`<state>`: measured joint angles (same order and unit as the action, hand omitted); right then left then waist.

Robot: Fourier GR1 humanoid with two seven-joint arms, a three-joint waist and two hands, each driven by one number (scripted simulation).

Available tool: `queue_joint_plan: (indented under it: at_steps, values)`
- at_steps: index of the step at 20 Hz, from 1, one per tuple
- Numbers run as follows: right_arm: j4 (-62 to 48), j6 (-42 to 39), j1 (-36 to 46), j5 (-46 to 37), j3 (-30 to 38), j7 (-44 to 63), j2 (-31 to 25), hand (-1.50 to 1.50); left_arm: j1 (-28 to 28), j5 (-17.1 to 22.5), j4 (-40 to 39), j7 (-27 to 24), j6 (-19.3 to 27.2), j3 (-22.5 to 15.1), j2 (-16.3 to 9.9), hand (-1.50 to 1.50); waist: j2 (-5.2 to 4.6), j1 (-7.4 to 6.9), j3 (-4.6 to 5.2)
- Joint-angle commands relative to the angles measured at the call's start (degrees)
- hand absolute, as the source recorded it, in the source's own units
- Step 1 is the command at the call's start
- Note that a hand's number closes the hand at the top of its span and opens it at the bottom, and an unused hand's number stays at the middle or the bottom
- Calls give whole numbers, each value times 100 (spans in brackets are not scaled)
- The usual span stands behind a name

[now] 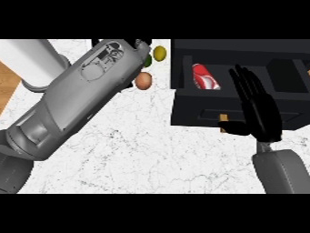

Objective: Pick up the can, place it into the drawer and close the drawer

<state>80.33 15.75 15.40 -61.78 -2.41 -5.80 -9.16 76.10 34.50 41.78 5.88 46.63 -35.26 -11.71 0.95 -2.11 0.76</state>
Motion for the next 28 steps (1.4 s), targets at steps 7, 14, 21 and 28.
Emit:
queue_joint_plan:
  at_steps: [7,14,21,28]
  values:
    - [-2307,1004,1016,-495,416,-105,101,-150,-597,-179,1260,706,-87,-136,-781,-150,-101,-165,-84]
    - [-3216,1720,1850,-724,710,22,217,-150,-1116,-264,1921,939,-144,-17,-1331,-150,-108,-95,-81]
    - [-4578,2100,3205,-737,1151,-5,-3,-150,-1389,-398,2289,1050,-239,-22,-1544,-150,-188,-223,-86]
    - [-5762,2711,3967,-934,1380,120,-74,-150,-1991,-647,3085,1160,12,-164,-1639,-150,-206,-283,-89]
